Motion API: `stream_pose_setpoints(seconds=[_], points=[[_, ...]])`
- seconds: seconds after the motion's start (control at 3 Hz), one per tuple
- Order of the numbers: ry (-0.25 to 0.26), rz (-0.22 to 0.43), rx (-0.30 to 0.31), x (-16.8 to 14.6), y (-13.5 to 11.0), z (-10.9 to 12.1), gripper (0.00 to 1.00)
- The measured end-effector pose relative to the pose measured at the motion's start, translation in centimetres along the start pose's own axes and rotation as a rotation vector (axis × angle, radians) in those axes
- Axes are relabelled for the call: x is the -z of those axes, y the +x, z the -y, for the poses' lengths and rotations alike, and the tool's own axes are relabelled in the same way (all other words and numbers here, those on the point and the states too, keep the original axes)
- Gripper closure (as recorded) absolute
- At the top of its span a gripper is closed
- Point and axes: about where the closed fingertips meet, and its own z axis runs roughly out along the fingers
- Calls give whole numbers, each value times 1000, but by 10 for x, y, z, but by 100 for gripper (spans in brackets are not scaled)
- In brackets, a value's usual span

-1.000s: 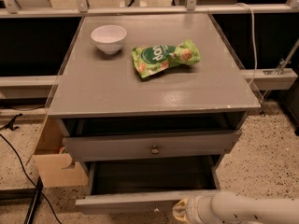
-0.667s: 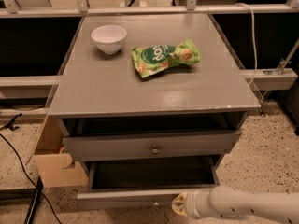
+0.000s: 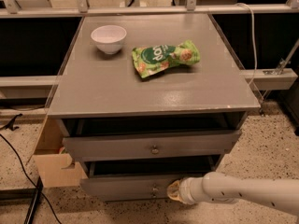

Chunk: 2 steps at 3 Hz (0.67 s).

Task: Close middle drawer

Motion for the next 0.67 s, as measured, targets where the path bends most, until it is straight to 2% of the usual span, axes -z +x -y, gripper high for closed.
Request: stream_pose_setpoints(seconds=[0.67], points=[[51, -2, 28, -12, -10, 37, 100]])
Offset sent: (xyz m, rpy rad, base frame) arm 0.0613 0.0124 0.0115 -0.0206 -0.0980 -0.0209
